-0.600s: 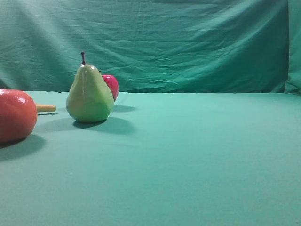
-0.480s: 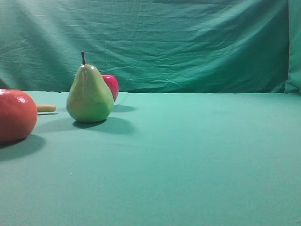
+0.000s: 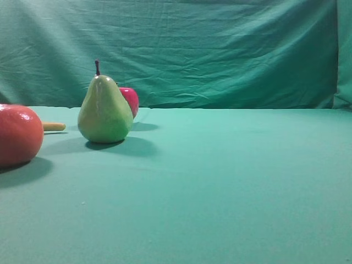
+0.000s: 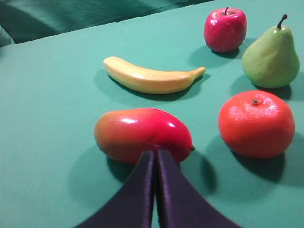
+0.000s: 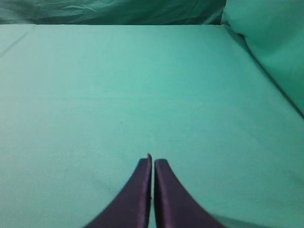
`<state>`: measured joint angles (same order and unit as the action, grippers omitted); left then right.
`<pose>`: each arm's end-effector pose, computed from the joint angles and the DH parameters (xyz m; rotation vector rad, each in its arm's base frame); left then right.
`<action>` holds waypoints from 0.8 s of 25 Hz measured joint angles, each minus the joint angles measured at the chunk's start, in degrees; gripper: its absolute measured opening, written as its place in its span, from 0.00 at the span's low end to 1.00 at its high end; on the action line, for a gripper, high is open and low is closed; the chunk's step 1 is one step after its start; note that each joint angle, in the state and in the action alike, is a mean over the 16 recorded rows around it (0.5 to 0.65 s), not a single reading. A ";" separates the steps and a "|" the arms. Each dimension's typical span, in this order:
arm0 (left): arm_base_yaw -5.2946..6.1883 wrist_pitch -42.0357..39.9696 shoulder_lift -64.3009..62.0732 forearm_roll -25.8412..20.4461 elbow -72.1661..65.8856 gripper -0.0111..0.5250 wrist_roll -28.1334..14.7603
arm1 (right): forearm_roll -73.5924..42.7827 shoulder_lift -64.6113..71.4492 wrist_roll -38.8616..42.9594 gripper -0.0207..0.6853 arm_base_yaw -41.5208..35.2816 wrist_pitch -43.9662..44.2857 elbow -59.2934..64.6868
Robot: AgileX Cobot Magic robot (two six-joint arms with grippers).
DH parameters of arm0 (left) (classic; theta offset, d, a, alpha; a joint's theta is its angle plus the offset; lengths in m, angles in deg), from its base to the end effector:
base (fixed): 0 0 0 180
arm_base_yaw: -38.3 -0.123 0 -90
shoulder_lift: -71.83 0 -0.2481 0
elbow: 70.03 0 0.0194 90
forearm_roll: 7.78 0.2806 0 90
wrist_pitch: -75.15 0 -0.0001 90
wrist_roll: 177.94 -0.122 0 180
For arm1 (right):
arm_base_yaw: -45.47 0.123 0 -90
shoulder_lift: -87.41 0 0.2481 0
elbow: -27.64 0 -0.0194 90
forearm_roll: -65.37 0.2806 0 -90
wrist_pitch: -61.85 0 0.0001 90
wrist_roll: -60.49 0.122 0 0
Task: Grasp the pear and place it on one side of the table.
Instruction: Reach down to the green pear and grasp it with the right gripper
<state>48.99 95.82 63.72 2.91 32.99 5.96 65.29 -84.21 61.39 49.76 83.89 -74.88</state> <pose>0.1485 -0.0199 0.1689 0.2233 1.8259 0.0044 0.1487 0.0111 0.1612 -0.0566 1.8828 0.0607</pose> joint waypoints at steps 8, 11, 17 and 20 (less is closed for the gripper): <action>0.00 0.00 0.00 0.00 0.00 0.02 0.00 | 3.62 0.10 1.42 0.03 0.16 -9.57 -0.35; 0.00 0.00 0.00 0.00 0.00 0.02 0.00 | 5.16 1.15 1.32 0.03 0.66 -12.47 -2.01; 0.00 0.00 0.00 0.00 0.00 0.02 0.00 | 8.30 7.89 0.29 0.03 2.66 -13.34 -9.15; 0.00 0.00 0.00 0.00 0.00 0.02 0.00 | 8.88 13.51 -1.97 0.03 4.02 -9.87 -14.02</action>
<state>48.99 95.82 63.72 2.91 32.99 5.96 74.17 -70.70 59.42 53.77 74.02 -88.89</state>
